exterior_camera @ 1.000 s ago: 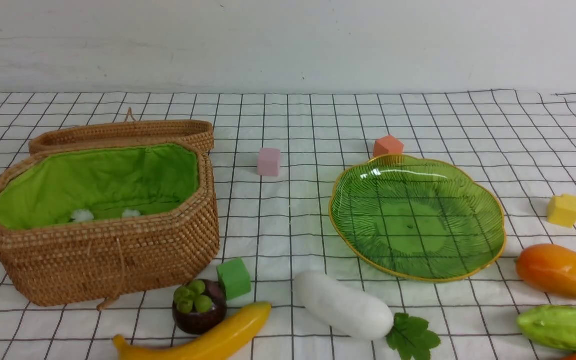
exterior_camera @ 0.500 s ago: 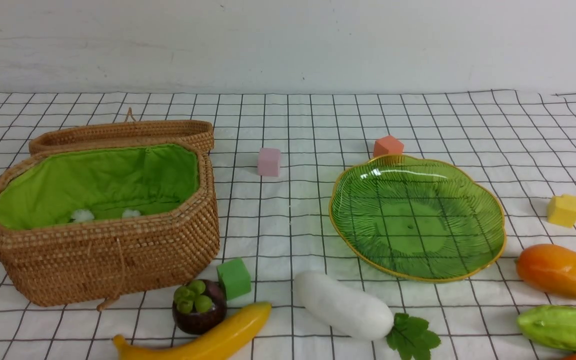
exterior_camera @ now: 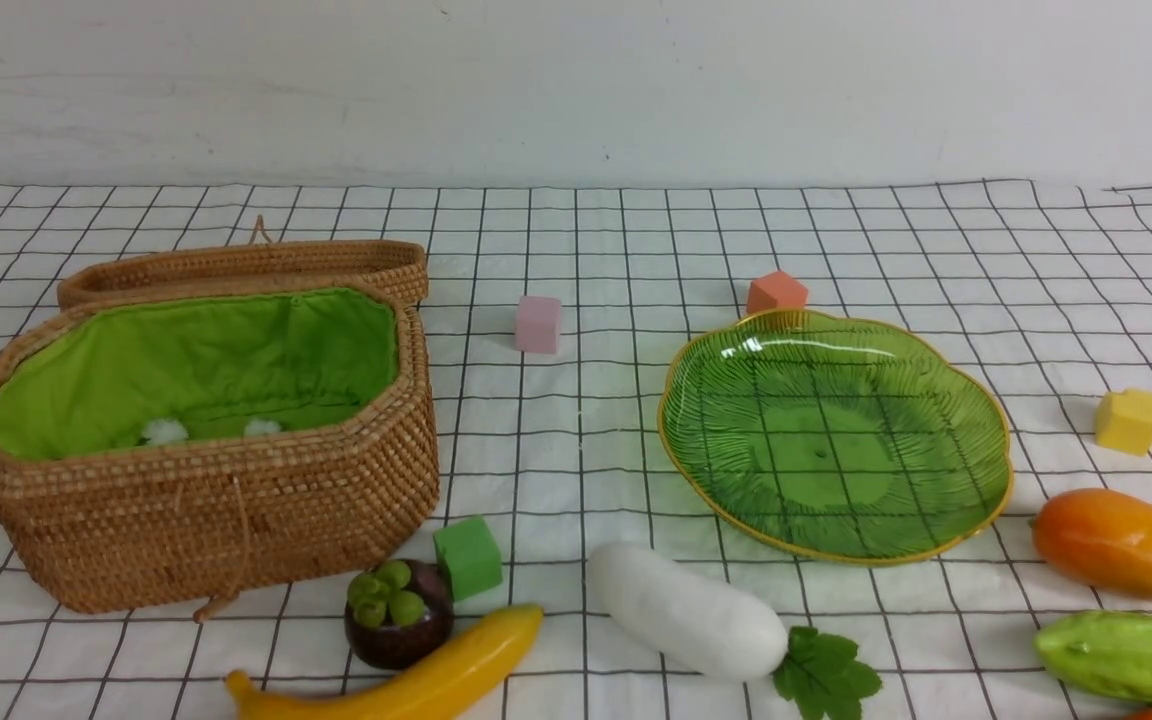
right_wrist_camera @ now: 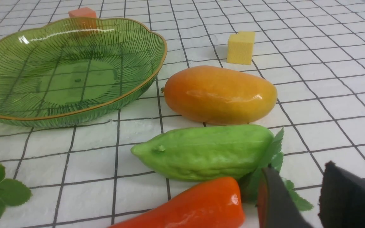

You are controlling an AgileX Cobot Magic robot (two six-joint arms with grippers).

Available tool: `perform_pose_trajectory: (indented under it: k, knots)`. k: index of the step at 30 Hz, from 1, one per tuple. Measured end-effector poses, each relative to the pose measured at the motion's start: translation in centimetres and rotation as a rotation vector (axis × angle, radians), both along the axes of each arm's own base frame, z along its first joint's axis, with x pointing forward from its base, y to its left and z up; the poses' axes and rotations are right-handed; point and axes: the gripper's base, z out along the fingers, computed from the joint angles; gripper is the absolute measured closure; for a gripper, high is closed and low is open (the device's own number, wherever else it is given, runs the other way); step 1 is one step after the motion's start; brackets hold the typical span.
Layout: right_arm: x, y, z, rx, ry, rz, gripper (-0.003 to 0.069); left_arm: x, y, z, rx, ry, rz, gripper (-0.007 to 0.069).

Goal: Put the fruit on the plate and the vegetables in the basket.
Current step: Use the left arm to grab a banana and put it into the right plate

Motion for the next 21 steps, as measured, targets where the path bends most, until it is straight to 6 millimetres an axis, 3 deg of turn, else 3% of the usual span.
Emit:
perform_pose_trajectory:
  k: [4,14,21]
  knots:
    - [0.0,0.0,0.0,0.000,0.000,0.000,0.0414,0.0,0.2,0.1,0.088,-0.007,-0.006,0.0386]
    - [0.0,0.0,0.0,0.000,0.000,0.000,0.0414,0.1,0.2,0.4,0.112,-0.042,-0.008,0.0386]
    - [0.0,0.0,0.0,0.000,0.000,0.000,0.0414,0.4,0.0,2.0,-0.038,-0.220,0.013,0.0386]
